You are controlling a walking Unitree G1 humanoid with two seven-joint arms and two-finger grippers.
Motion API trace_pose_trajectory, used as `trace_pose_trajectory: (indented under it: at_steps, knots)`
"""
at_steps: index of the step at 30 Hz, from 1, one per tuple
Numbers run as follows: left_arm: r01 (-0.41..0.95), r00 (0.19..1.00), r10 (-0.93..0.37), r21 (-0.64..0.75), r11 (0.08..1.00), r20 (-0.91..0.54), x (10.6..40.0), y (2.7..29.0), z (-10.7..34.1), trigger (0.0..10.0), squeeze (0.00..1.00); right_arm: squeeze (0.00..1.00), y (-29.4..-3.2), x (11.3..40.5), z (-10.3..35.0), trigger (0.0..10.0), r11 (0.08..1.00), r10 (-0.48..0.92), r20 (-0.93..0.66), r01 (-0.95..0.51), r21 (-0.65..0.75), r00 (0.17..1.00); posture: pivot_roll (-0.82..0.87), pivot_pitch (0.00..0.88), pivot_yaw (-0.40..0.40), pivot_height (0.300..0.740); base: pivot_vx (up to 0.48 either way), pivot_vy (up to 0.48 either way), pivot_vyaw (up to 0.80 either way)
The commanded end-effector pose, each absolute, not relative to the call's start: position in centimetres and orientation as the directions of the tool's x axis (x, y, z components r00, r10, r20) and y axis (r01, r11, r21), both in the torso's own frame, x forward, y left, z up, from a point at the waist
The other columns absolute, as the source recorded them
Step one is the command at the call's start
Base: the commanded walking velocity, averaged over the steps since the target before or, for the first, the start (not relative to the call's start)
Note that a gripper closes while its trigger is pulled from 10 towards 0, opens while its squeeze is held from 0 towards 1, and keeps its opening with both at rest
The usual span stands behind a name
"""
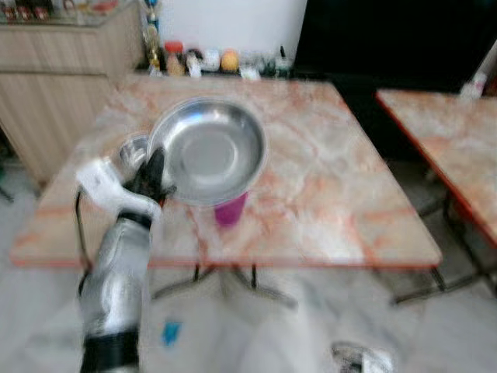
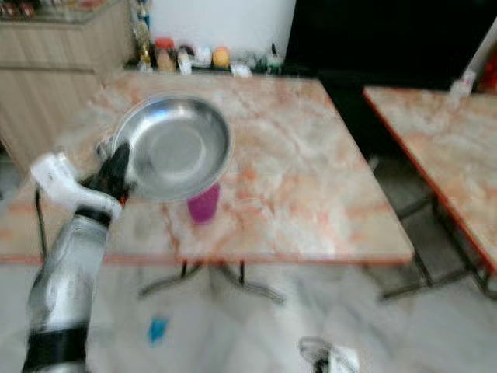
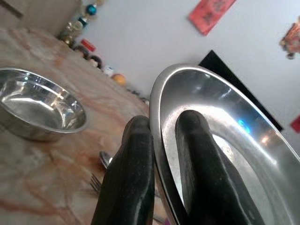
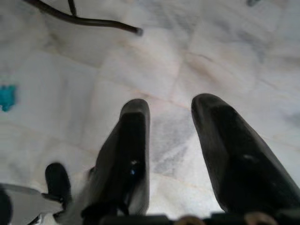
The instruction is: Setting the table
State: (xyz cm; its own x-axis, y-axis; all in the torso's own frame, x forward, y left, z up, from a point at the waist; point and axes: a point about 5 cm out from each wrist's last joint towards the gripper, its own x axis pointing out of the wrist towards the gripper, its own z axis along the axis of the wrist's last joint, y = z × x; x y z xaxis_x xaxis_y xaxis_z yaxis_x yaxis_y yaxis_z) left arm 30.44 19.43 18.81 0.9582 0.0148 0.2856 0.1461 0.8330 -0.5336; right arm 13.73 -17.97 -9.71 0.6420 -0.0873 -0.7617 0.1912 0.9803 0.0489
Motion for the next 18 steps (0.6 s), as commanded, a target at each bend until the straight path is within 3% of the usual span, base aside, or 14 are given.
trace_pose_trajectory:
  at_steps: [1,18]
  knots:
    - [0.189,0.946,-0.012,-0.522,0.832,0.323,30.6,18.5,19.7,10.0,0.0,0.0,-18.9,13.7,-9.6,10.0,0.979,-0.113,-0.757,0.201,0.025,0.643,0.14,0.0,-0.074,0.74,0.0,-0.398,0.0]
    - [0.232,0.939,-0.089,-0.419,0.878,0.333,30.4,17.2,20.2,10.0,0.0,0.0,-19.1,13.6,-9.6,10.0,0.981,-0.114,-0.758,0.193,0.016,0.643,0.13,0.0,-0.073,0.74,0.0,-0.395,0.0]
